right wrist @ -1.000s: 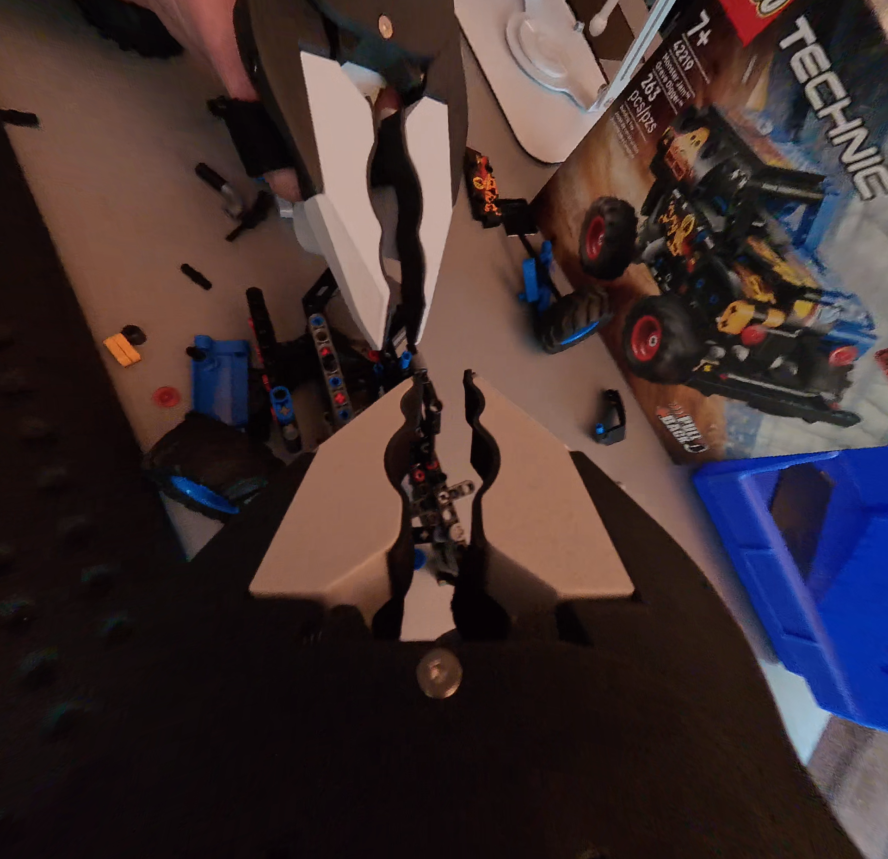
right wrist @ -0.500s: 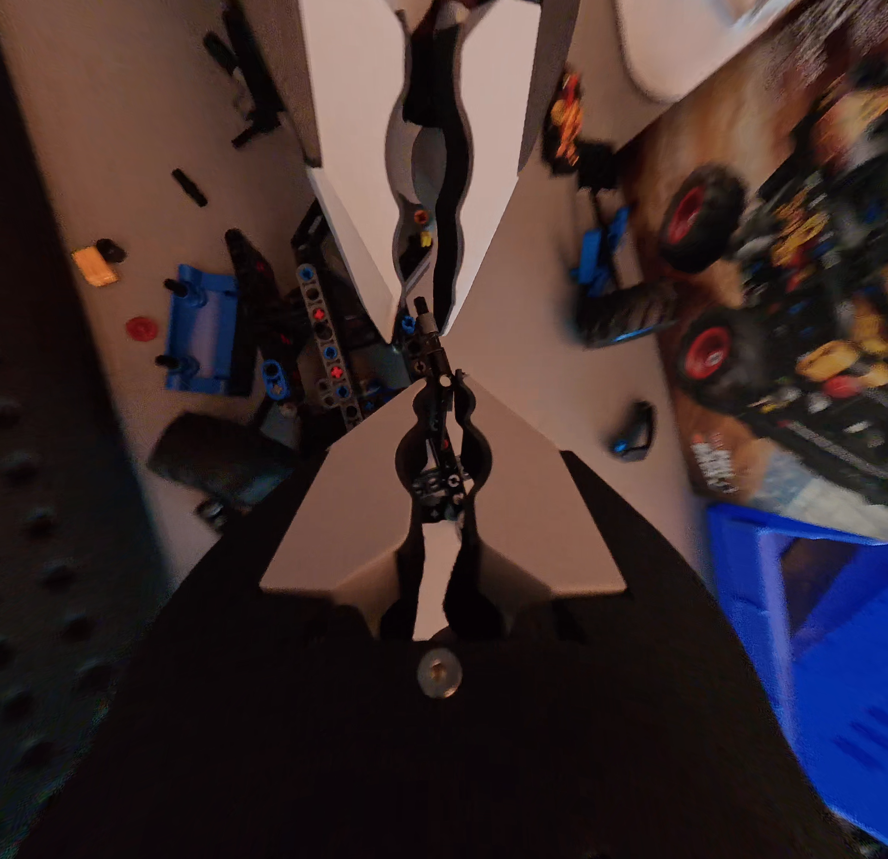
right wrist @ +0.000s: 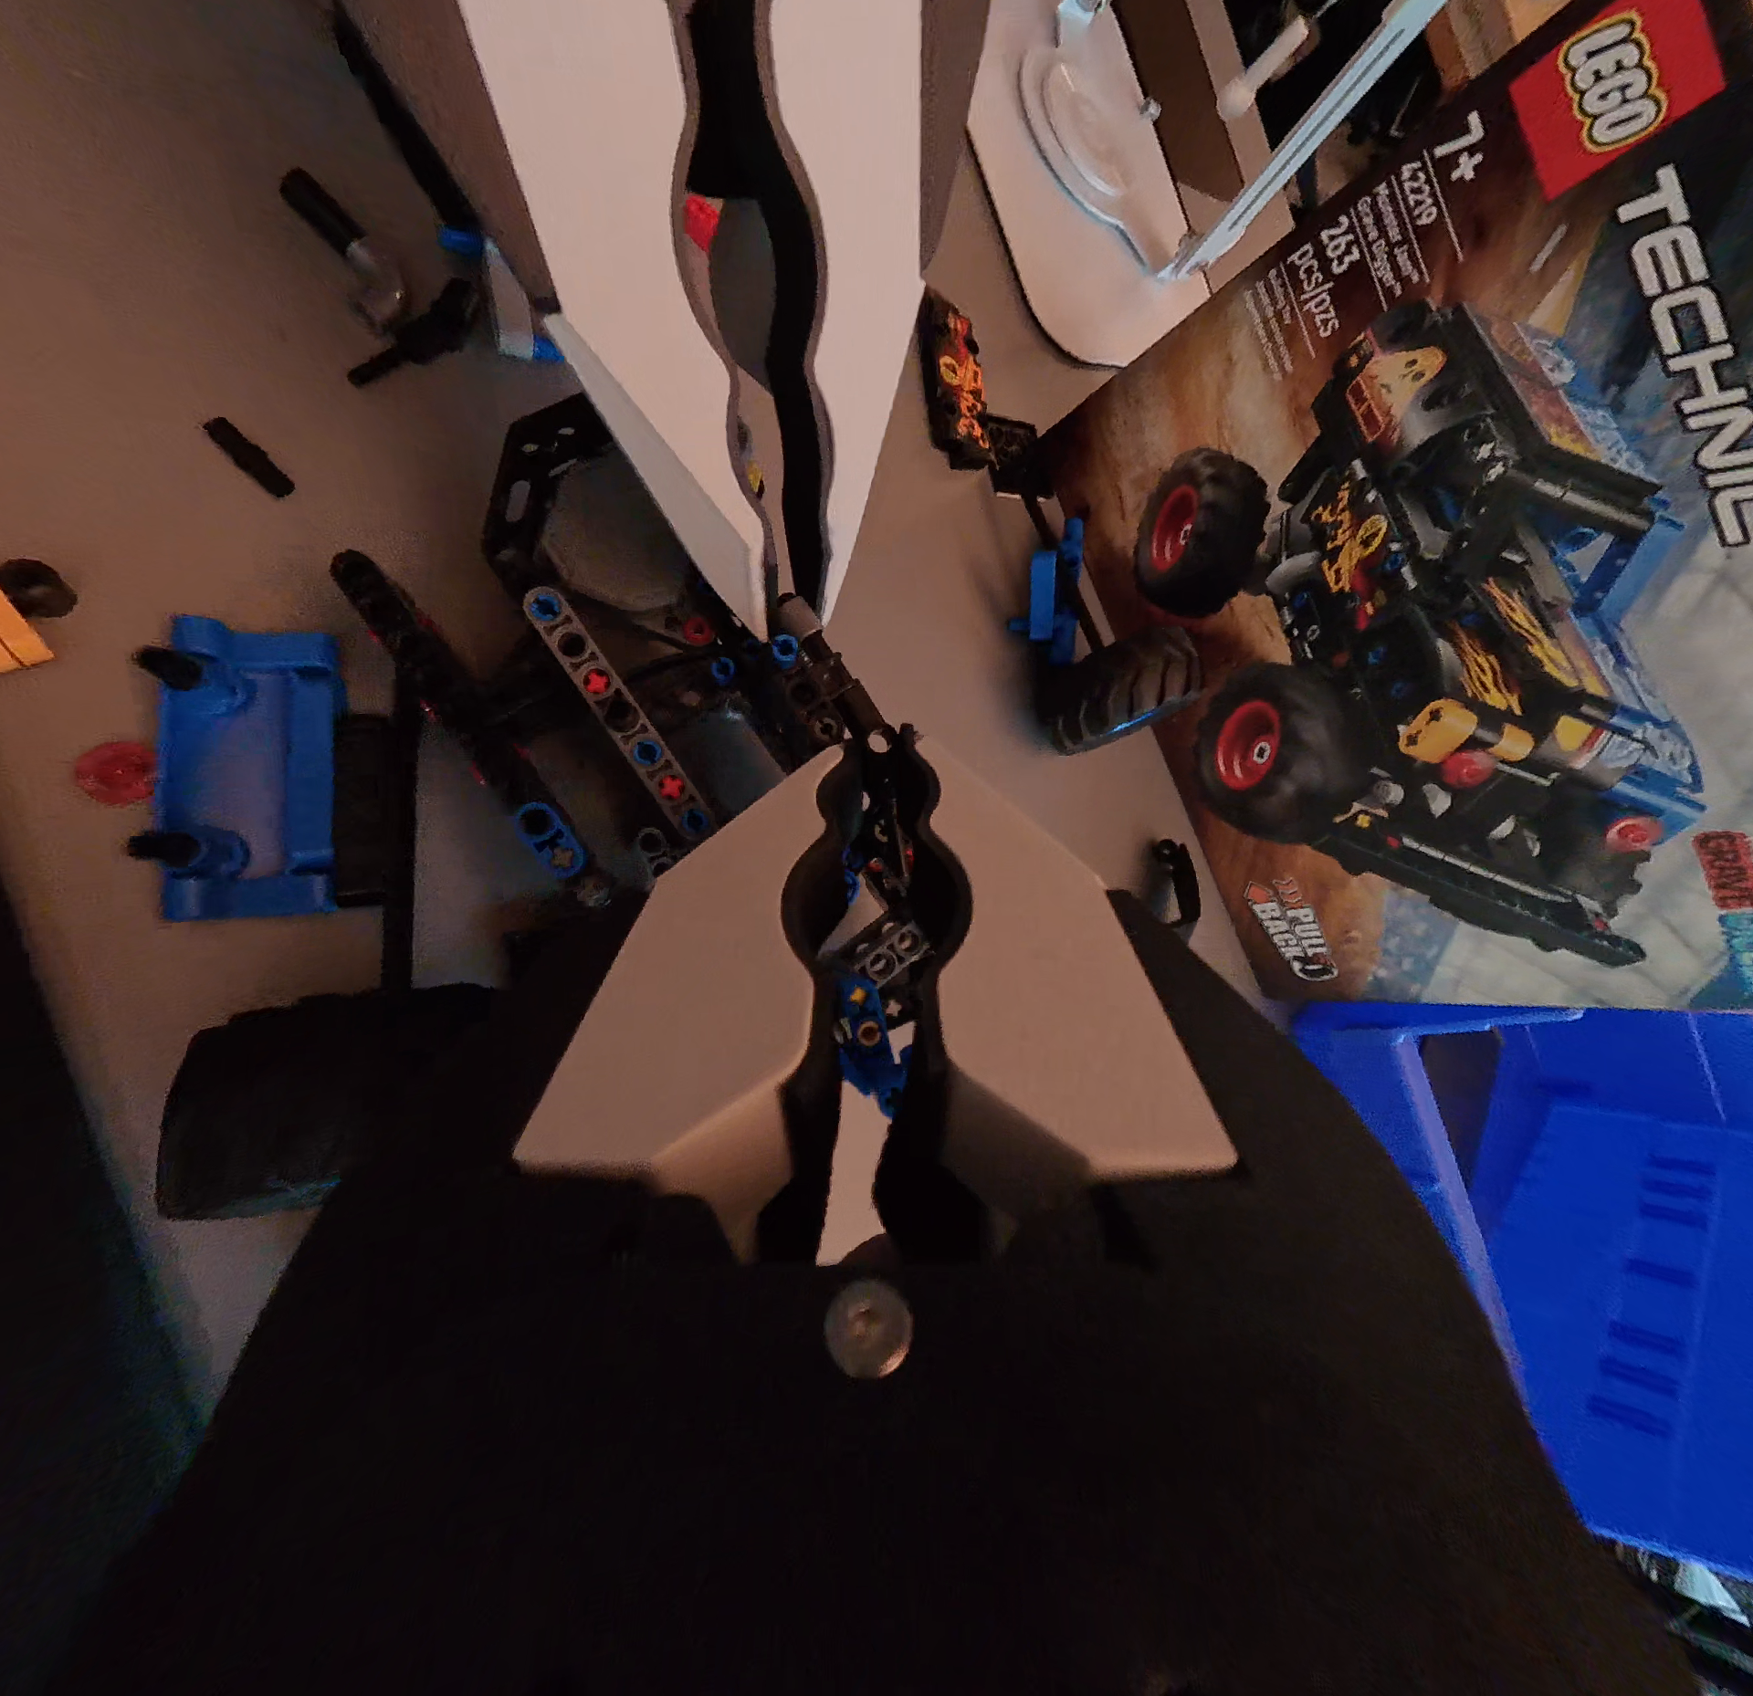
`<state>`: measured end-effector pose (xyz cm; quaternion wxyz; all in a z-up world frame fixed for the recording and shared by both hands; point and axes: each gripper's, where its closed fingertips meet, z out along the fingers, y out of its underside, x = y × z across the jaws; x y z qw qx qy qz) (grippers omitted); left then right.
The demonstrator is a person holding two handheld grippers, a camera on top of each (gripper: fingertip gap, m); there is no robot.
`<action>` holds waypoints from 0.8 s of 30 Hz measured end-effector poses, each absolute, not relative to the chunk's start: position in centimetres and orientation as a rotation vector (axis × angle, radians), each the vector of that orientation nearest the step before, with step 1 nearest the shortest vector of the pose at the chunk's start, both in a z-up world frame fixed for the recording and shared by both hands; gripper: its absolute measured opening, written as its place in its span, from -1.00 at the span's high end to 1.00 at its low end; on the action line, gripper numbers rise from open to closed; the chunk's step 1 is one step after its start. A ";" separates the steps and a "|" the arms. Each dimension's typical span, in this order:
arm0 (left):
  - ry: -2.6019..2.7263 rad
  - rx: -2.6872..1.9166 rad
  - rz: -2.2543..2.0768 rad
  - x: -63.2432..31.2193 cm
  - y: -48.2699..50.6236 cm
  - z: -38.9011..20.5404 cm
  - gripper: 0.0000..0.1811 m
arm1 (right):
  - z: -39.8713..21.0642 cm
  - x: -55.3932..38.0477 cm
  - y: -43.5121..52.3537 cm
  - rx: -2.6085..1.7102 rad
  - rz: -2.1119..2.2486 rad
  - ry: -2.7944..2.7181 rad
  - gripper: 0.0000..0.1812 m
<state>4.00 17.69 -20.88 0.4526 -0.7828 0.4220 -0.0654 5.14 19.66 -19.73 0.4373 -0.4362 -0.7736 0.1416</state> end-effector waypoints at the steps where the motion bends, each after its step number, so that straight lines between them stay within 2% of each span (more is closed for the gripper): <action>1: 1.057 -1.925 -0.147 4.2 17.6 -20.8 0.94 | -19.7 5.3 19.6 -1.092 0.349 -1.926 0.95; 9: 1.068 -1.925 -0.187 4.1 17.0 -21.6 1.00 | -19.6 7.5 23.3 -1.277 0.367 -1.792 0.97; 13: 1.071 -1.897 -0.160 4.7 18.0 -20.3 1.00 | -19.6 6.7 20.2 -1.189 0.454 -1.880 0.96; 16: 1.041 -1.883 -0.200 4.7 17.5 -19.5 0.77 | -19.4 6.4 20.6 -1.174 0.437 -1.837 0.96; 24: 0.959 -1.932 -0.390 5.1 17.3 -19.8 0.89 | -19.1 5.8 19.2 -1.009 0.352 -1.818 0.95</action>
